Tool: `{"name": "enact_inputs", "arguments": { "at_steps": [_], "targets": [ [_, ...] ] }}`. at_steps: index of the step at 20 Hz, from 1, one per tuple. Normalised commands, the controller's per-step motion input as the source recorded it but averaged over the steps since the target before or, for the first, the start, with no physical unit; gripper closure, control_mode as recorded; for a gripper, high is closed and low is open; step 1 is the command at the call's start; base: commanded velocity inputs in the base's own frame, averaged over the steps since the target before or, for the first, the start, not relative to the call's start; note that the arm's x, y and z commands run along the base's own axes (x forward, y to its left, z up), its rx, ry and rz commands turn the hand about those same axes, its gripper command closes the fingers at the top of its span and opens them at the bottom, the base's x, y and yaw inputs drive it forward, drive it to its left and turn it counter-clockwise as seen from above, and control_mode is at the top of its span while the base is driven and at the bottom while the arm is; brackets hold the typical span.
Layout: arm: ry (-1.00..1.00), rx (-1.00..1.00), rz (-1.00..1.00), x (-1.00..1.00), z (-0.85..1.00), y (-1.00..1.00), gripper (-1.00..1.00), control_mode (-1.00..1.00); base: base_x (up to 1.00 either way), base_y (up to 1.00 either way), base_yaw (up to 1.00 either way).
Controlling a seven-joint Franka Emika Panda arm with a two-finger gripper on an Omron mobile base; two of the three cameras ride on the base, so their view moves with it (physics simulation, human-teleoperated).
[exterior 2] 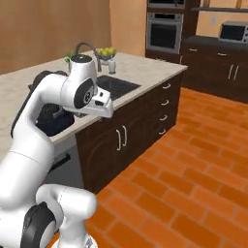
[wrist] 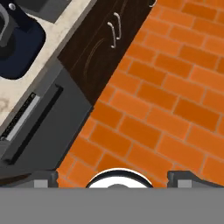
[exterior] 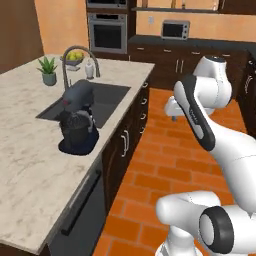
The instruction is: Navigate to the sink.
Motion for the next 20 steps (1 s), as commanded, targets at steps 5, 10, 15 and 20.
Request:
{"name": "enact_inputs", "arguments": {
  "at_steps": [5, 10, 15, 20],
  "targets": [
    [0.00, 0.00, 0.00, 0.00, 0.00, 0.00, -1.00, 1.00, 0.38, -0.59, 0.62],
    [0.00, 0.00, 0.00, 0.00, 0.00, 0.00, -1.00, 1.00, 0.60, -0.57, 0.61],
    [0.00, 0.00, 0.00, 0.00, 0.00, 0.00, -1.00, 1.00, 0.81, -0.55, 0.61],
    [0.00, 0.00, 0.00, 0.00, 0.00, 0.00, -1.00, 1.00, 0.73, -0.83, 0.48]
  ]
}}
